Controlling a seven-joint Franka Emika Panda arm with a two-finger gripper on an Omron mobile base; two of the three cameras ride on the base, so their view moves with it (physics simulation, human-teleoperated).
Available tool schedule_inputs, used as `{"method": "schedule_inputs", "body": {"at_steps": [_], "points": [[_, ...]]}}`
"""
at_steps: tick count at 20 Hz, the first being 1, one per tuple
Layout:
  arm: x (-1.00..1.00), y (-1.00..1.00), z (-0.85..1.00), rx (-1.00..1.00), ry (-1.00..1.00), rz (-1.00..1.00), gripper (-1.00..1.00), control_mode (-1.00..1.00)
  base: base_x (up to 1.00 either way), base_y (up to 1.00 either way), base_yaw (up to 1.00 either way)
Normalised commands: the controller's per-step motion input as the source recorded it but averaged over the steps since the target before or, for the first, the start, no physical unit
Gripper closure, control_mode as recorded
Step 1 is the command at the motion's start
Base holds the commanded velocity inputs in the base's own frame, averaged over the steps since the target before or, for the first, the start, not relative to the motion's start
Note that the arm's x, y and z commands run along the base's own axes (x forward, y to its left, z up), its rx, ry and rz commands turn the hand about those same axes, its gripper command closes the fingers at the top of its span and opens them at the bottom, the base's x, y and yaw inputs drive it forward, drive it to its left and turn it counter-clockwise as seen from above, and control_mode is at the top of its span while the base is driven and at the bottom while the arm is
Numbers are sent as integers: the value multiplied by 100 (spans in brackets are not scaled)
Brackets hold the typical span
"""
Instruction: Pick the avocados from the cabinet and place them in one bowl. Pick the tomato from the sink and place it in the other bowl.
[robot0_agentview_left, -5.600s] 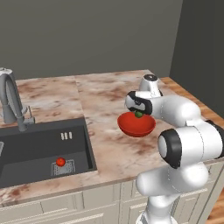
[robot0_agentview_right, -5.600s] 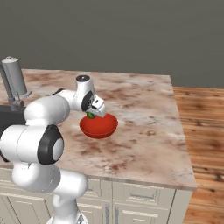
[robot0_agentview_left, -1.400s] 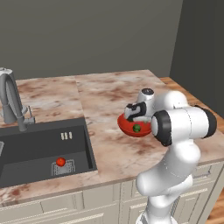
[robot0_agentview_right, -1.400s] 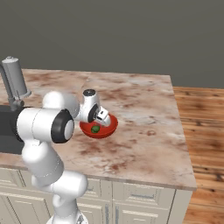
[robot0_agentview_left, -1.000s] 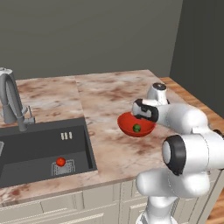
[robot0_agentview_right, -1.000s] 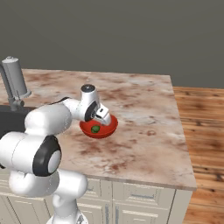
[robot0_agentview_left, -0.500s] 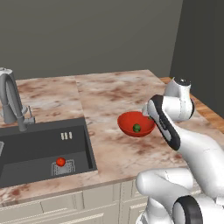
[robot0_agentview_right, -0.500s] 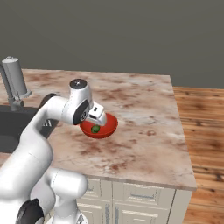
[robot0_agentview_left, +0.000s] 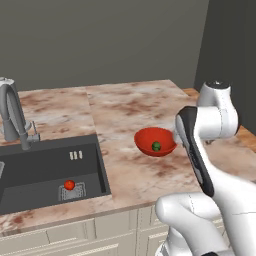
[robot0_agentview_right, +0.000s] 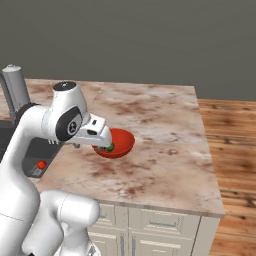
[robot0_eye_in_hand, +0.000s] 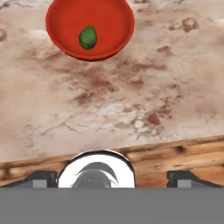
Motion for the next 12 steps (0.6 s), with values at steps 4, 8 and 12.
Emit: {"method": "schedule_inputs", "body": {"at_steps": [4, 8, 12], "points": [[-52, 3, 18, -5, 16, 1, -100, -100, 0, 0, 0], [-15, 8, 0, 4, 0, 0, -100, -100, 0, 0, 0], [-27, 21, 0, 2, 0, 0, -100, -100, 0, 0, 0]]}}
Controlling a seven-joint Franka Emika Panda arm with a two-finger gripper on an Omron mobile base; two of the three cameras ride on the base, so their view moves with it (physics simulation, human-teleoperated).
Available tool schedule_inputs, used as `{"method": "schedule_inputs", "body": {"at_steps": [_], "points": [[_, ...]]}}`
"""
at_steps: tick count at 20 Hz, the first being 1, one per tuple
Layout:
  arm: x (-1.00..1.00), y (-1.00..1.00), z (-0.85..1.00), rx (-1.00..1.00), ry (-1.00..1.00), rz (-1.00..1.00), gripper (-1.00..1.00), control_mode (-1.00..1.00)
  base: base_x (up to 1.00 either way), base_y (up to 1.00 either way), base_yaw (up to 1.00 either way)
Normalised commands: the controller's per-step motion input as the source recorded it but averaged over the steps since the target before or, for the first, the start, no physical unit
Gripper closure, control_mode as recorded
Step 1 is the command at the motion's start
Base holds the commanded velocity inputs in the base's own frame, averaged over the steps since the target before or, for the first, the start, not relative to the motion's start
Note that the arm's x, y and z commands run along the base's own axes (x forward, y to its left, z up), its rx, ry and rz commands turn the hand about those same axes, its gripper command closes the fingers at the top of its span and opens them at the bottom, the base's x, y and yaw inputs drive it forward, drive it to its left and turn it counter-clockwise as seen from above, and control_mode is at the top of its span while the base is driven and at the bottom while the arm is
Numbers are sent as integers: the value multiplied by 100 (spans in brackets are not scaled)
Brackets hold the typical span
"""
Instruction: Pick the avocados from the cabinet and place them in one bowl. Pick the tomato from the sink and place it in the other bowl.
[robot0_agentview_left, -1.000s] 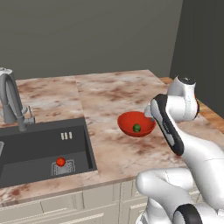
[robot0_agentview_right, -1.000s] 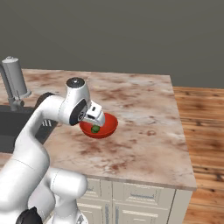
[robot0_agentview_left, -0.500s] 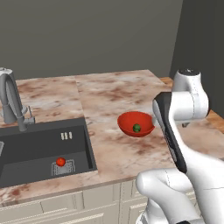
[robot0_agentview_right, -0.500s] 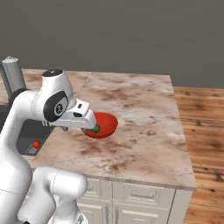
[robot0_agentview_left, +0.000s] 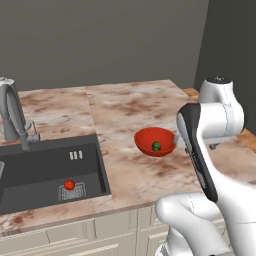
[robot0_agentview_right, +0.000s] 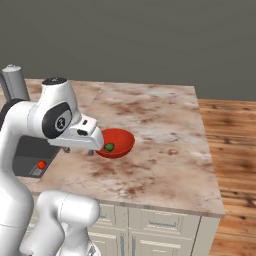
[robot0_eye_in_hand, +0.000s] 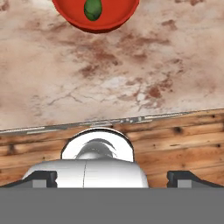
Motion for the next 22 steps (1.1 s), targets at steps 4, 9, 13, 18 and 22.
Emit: {"method": "schedule_inputs", "body": {"at_steps": [4, 9, 13, 18, 22], "points": [[-14, 16, 0, 0, 0, 0, -100, -100, 0, 0, 0], [0, 0, 0, 0, 0, 0, -100, -100, 0, 0, 0], [0, 0, 0, 0, 0, 0, -100, -100, 0, 0, 0], [0, 0, 0, 0, 0, 0, -100, 100, -34, 0, -1], [0, 0, 0, 0, 0, 0, -100, 100, -100, 1, -9]]}}
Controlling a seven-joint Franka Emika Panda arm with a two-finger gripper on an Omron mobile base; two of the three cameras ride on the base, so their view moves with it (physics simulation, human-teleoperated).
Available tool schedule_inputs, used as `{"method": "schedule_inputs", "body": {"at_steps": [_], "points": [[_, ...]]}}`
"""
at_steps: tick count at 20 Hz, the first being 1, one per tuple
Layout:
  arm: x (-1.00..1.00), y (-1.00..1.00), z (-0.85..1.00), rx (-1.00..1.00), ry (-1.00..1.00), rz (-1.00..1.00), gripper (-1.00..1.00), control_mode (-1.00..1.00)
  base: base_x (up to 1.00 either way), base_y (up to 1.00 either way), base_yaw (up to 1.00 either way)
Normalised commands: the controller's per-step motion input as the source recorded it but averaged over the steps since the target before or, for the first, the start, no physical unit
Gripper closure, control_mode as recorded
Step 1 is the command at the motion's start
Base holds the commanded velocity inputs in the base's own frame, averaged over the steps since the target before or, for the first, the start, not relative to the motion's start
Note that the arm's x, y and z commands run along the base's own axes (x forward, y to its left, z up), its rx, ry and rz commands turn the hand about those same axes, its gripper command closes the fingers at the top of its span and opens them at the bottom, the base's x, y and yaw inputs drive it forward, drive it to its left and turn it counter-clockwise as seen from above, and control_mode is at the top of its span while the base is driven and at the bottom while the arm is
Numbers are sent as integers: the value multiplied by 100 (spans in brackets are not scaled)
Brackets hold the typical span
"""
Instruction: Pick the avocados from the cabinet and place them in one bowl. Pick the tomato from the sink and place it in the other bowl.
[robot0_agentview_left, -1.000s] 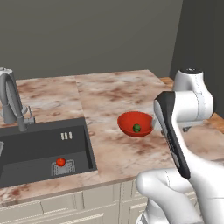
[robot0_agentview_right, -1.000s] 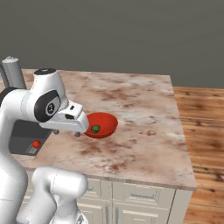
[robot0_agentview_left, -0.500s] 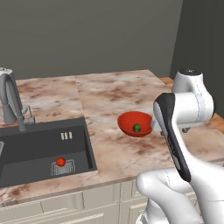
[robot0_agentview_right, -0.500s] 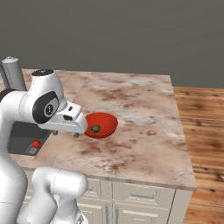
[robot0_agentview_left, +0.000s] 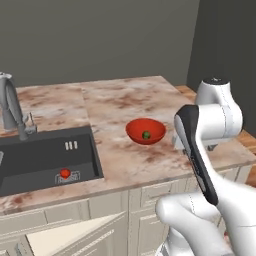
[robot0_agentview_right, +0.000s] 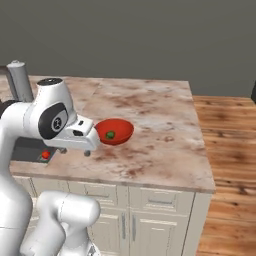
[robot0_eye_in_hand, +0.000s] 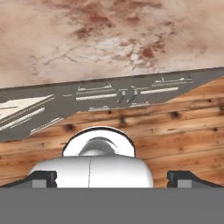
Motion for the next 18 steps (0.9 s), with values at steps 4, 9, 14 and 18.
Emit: {"method": "schedule_inputs", "body": {"at_steps": [4, 9, 14, 18], "points": [[0, 0, 0, 0, 0, 0, -100, 100, -52, 25, -42], [0, 0, 0, 0, 0, 0, -100, 100, 45, 6, -55], [0, 0, 0, 0, 0, 0, -100, 100, 52, -1, -68], [0, 0, 0, 0, 0, 0, -100, 100, 20, 0, -84]]}}
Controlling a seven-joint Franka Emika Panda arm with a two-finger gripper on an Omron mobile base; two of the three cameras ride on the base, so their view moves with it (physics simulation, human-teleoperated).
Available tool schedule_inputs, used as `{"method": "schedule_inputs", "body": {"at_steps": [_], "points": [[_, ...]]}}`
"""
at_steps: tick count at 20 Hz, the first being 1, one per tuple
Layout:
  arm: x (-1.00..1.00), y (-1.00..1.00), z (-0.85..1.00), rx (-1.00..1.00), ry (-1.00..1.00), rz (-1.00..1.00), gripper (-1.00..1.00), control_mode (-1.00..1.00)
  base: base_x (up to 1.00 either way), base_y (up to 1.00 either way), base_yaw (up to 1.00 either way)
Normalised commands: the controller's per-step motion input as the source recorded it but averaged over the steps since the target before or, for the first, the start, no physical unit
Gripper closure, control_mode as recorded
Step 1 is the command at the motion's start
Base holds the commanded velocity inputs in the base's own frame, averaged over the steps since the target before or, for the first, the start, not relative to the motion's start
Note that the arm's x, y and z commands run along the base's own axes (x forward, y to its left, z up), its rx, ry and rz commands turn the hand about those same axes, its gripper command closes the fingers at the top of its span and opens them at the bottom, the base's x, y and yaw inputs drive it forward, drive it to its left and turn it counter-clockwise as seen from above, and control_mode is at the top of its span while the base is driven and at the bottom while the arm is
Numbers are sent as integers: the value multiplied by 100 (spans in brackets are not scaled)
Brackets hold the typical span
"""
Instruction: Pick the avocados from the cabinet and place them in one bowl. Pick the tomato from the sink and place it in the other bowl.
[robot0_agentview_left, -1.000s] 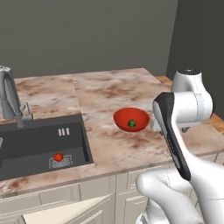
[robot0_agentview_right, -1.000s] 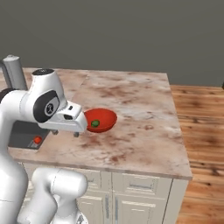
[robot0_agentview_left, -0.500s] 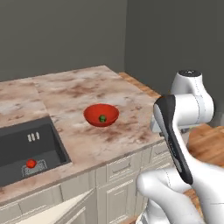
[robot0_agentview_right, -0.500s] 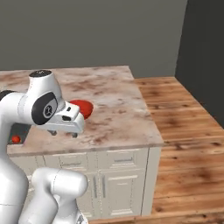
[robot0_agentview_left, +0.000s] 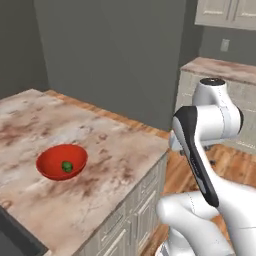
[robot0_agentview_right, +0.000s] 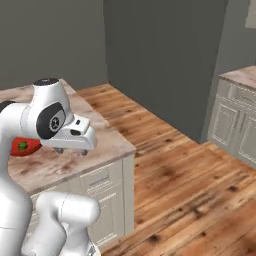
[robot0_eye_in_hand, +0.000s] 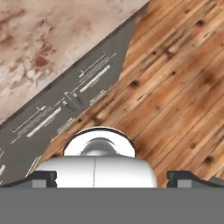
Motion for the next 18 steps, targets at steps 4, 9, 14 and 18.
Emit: {"method": "schedule_inputs", "body": {"at_steps": [4, 9, 14, 18], "points": [[0, 0, 0, 0, 0, 0, -100, 100, 16, 0, -85], [0, 0, 0, 0, 0, 0, -100, 100, 13, 0, -87], [0, 0, 0, 0, 0, 0, -100, 100, 16, 0, -86], [0, 0, 0, 0, 0, 0, -100, 100, 21, 0, -84]]}}
